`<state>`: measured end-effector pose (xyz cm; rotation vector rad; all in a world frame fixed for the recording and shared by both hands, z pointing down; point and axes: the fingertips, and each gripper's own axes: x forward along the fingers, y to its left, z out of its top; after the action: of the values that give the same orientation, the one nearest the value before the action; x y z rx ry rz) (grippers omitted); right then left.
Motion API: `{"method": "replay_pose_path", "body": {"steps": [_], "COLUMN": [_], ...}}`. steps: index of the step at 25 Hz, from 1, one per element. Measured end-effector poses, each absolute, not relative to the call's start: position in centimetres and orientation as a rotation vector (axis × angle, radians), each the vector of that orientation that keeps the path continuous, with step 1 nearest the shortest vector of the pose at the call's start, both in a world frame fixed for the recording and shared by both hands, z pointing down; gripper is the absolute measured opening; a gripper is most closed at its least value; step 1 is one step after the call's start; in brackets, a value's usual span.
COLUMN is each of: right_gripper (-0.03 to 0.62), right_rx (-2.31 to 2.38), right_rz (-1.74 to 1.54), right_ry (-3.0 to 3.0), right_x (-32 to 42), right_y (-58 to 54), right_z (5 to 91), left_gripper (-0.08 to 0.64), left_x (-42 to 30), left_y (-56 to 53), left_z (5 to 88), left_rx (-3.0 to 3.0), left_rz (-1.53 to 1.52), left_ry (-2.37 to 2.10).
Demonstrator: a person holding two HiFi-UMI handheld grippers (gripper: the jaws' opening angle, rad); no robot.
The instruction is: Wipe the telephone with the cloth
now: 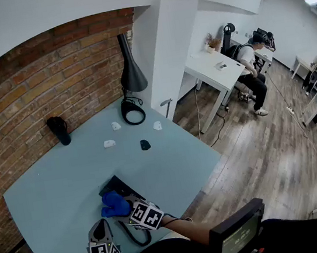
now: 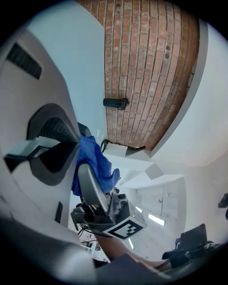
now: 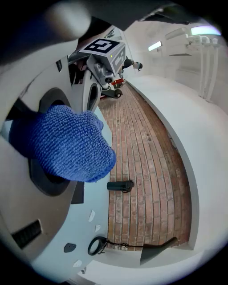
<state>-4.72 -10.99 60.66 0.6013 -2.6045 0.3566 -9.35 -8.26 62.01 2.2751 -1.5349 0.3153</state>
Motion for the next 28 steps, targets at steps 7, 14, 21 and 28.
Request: {"method": "replay_pose_path", "body": {"steps": [7, 14, 21, 28], "right_gripper": [0.219, 0.235, 0.235, 0.235], "right_rx": [0.572, 0.553, 0.566, 0.625], "right_rz": [0.395, 0.444, 0.382, 0.38], "right_ry": [-2.608, -2.606, -2.571, -2.572], "right_x": [-4.9, -4.9, -5.1, -5.5], "right_y": [-10.6, -10.6, -12.9, -16.0], "right_z": [60.9, 61.1, 61.1, 60.3], "left_gripper": [0.009, 0.009, 0.009, 0.009], "left_x": [-9.3, -9.3, -9.5, -10.3], "left_y": [-8.1, -8.0, -8.0, -8.1], "left_z": [62.1, 62.3, 62.2, 62.3], "left_rx": [2.275, 2.274, 2.26, 2.243], "left_rz": [0.317, 0.318, 0.306, 0.294], "left_ry": [-1.532, -1.529, -1.539, -1.56]}}
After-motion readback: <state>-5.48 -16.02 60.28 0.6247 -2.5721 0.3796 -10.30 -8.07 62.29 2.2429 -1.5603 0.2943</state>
